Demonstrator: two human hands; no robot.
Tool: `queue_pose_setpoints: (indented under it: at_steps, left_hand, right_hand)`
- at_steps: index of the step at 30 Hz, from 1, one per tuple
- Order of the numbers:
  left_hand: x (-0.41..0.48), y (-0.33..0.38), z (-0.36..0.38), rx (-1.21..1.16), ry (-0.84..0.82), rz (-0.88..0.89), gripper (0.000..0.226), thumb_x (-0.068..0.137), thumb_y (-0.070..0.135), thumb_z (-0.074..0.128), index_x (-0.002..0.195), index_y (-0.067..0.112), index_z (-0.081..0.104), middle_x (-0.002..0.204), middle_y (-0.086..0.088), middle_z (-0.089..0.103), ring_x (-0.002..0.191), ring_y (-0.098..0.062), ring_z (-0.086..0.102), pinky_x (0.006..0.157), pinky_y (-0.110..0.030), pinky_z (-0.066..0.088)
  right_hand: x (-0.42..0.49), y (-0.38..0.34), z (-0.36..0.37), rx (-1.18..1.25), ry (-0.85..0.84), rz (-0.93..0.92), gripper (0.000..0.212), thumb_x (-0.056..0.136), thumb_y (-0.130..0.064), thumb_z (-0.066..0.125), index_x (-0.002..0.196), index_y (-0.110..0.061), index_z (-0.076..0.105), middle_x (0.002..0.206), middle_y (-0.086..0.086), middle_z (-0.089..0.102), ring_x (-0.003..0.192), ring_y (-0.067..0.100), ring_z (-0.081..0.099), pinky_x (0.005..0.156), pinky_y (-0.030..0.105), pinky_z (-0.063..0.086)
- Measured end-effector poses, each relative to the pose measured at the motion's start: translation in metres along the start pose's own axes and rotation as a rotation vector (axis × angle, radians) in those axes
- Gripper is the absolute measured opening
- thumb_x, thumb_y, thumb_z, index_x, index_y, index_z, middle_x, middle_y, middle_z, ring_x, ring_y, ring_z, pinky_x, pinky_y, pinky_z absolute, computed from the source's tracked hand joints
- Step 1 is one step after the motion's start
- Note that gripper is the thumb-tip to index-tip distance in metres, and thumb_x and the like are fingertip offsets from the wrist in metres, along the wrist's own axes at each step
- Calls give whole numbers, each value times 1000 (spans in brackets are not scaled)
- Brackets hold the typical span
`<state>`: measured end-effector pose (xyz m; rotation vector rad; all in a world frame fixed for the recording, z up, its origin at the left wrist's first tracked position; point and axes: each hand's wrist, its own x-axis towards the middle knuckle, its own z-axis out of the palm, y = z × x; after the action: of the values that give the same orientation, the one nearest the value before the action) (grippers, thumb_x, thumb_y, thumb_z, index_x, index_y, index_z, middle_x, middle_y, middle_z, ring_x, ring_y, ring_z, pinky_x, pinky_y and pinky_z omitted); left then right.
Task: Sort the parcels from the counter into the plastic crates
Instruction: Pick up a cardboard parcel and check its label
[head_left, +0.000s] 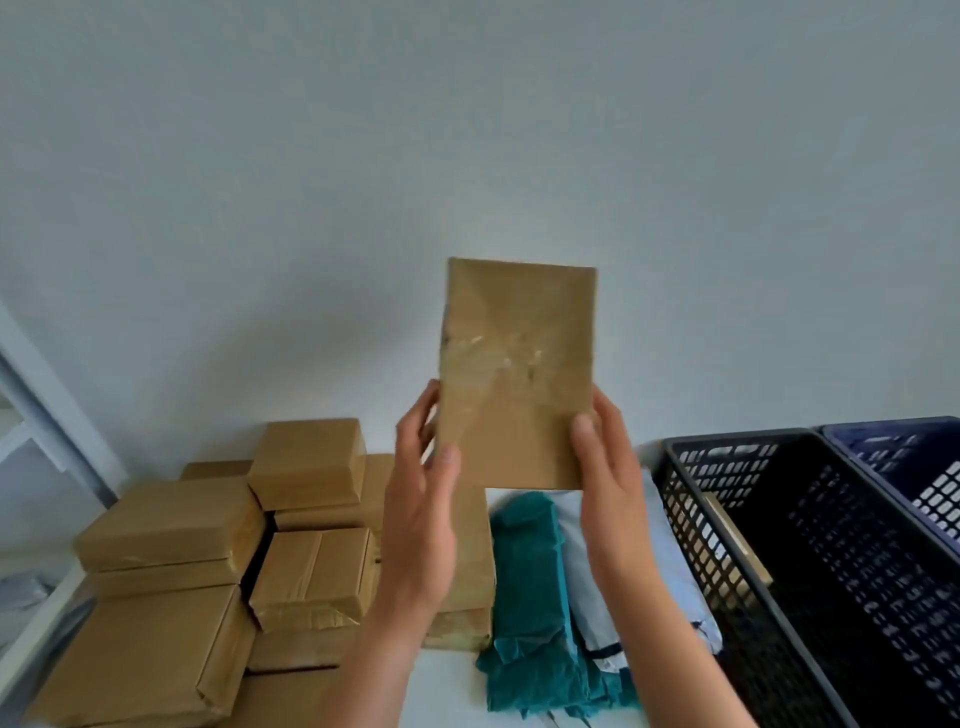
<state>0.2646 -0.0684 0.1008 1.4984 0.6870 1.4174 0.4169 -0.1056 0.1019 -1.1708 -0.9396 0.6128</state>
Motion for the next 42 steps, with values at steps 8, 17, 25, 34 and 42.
queue_pose_setpoints:
  at_steps: [8,17,25,34,42]
  left_hand:
    - [15,-35,-33,-358,153,-164,52,100,36,46,150,23,47,141,-7,63,129,-24,62,94,-32,55]
    - [23,-50,-53,-880,171,-538,61,101,41,46,154,12,49,148,-11,56,137,-30,56,105,-47,54]
    - [23,-40,-56,-671,220,-378,57,105,43,40,147,7,55,142,-13,61,131,-29,57,113,-44,40]
    - [30,-33,-41,-30,112,-126,53,107,45,26,150,31,54,148,9,61,138,-15,54,118,-54,39]
    - [43,-2,-42,-67,-17,-84,55,104,53,33,157,38,45,157,9,52,143,-12,51,113,-38,50]
  right_hand:
    - [-12,1,42,-255,-39,-104,57,96,-63,58,148,-52,39,147,-24,52,135,7,51,102,39,53]
    - [-39,-10,91,-868,-63,-487,75,93,-64,58,152,-19,42,168,13,26,137,35,38,109,48,46]
    - [-12,-3,65,-368,-118,-222,67,90,-67,59,149,-42,40,161,-22,33,145,4,36,110,29,43]
    - [19,9,29,27,-49,121,40,100,-65,48,116,-32,64,119,-9,68,115,21,65,94,39,56]
    - [25,-2,16,42,-174,2,52,95,-66,52,138,-38,57,140,-7,65,136,19,57,114,49,43]
